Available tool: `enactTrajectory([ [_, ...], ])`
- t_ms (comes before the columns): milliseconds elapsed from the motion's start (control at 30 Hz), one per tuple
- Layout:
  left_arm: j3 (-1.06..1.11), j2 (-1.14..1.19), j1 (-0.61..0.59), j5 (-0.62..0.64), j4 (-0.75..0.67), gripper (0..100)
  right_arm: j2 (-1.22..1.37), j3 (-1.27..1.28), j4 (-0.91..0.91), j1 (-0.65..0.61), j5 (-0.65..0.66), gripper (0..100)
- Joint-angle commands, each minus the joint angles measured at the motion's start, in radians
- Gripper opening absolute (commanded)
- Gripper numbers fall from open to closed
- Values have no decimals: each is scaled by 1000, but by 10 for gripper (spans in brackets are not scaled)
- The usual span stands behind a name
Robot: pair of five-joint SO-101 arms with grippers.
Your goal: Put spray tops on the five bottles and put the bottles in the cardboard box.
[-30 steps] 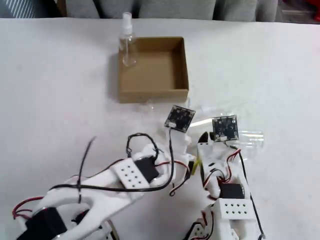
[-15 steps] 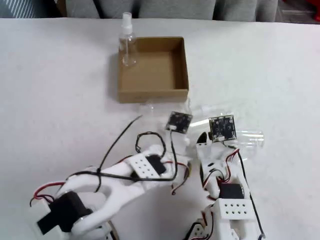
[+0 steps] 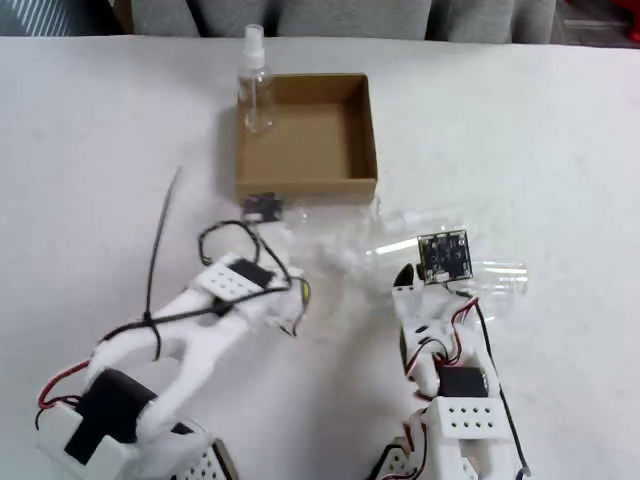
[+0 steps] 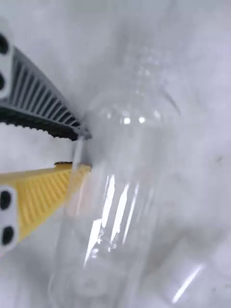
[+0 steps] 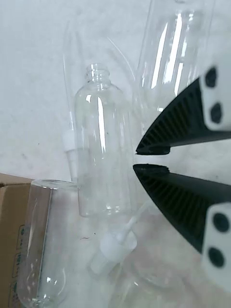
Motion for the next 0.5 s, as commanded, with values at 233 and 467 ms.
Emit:
enactTrajectory([
  [233,-44,-68,-271,92,-114,103,1,6,4,2,12,17],
  [467,-35,-185,-223,141,-64,104,2,6,4,2,14,17],
])
